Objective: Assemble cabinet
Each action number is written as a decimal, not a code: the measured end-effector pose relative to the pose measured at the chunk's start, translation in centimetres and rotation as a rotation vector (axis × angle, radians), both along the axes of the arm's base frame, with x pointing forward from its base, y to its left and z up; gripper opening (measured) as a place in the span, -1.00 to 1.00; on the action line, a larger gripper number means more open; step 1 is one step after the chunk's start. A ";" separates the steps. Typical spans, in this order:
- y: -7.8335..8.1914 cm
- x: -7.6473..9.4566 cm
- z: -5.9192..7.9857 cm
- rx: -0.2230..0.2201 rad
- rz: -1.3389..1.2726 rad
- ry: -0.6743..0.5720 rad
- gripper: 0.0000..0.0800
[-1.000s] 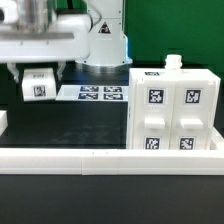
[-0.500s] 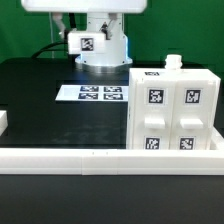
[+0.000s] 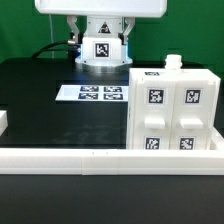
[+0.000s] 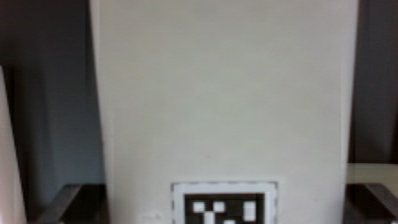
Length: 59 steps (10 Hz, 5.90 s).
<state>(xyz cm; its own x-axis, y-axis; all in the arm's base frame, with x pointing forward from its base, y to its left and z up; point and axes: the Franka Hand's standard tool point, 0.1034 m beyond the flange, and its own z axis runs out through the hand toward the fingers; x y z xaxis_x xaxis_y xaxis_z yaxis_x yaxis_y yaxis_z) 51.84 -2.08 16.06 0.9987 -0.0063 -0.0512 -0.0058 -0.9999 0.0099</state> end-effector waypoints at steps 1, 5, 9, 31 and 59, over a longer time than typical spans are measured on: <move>0.9 0.7 0.8 0.001 -0.010 0.002 0.40; 4.0 4.5 3.1 0.000 -0.039 -0.020 0.40; 5.1 5.9 2.5 -0.006 -0.065 -0.024 0.40; 9.6 8.5 0.0 -0.004 -0.028 -0.072 0.40; 12.7 9.1 2.2 0.149 -1.524 0.016 0.99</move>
Offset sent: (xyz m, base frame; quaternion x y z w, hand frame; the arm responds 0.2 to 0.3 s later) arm 0.0367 0.0302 0.0242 -0.0016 -0.0072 0.0375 0.9993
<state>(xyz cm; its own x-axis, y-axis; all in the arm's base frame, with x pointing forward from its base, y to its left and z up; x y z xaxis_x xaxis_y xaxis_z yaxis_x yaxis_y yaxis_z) 60.96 10.63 18.28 0.0467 -0.9868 -0.1549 -0.9965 -0.0351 -0.0765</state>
